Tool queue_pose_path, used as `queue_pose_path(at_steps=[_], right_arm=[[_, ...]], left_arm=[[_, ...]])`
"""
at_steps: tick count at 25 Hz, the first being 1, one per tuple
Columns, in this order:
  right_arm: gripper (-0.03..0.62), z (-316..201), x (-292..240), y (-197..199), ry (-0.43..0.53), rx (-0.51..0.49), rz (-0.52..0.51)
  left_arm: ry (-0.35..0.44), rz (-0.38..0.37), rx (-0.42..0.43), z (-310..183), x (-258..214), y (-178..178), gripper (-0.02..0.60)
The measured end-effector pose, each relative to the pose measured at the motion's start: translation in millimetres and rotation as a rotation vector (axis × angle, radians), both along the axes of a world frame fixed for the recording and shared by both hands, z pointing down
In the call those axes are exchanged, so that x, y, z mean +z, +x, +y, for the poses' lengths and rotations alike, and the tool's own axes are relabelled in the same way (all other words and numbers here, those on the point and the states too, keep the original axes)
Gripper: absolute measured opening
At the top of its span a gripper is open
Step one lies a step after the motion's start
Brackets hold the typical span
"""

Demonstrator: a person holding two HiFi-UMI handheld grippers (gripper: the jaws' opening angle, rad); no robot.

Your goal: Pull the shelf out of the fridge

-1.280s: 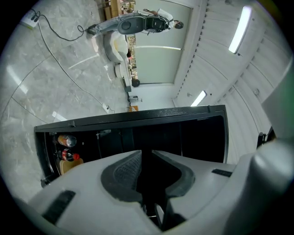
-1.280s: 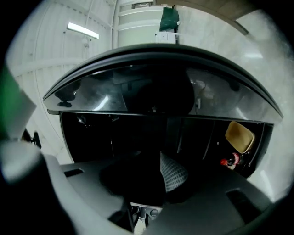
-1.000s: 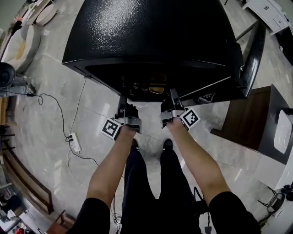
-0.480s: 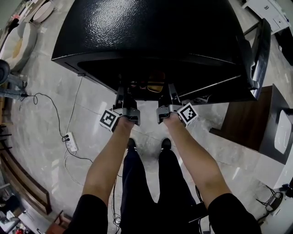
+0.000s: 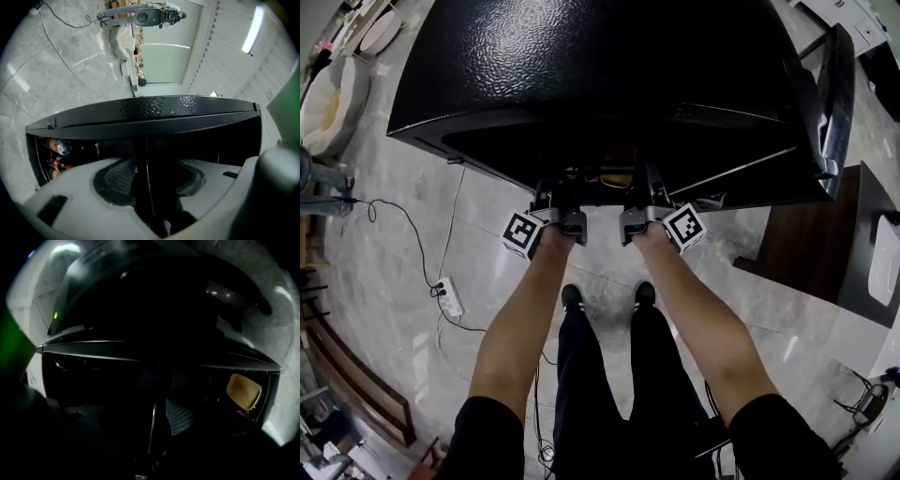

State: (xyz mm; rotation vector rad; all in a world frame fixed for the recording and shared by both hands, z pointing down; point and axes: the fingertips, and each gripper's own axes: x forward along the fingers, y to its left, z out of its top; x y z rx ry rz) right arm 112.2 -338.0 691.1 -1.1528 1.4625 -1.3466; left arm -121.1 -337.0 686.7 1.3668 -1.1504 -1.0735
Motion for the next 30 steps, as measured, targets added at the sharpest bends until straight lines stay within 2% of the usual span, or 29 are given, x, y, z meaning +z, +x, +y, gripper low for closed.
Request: queue_pose_path(at_steps=[4, 8, 13, 18, 30], right_arm=[[0.132, -5.3, 0.5, 0.0, 0.002, 0.032, -0.014], [0.089, -13.4, -4.0, 0.4, 0.023, 0.05, -0.029], [0.066, -16.3, -3.1, -0.4, 0.019, 0.058, -0.033], [0.043, -15.8, 3.4, 0.3, -0.002, 0.058, -0.024], [0.04, -14.7, 3.5, -0.3, 0.006, 0.051, -0.03]], left_arm=[[-0.016, 0.004, -0.005, -6.8, 4.0, -4.8, 0.173], [-0.025, 0.007, -0.012, -10.7, 6.4, -7.0, 0.17], [-0.021, 0.003, -0.008, -14.2, 3.0, -6.7, 0.092], [-0.039, 0.009, -0.013, -12.7, 9.1, -7.4, 0.051], [-0.036, 0.011, 0.001, -12.9, 10.7, -8.5, 0.043]])
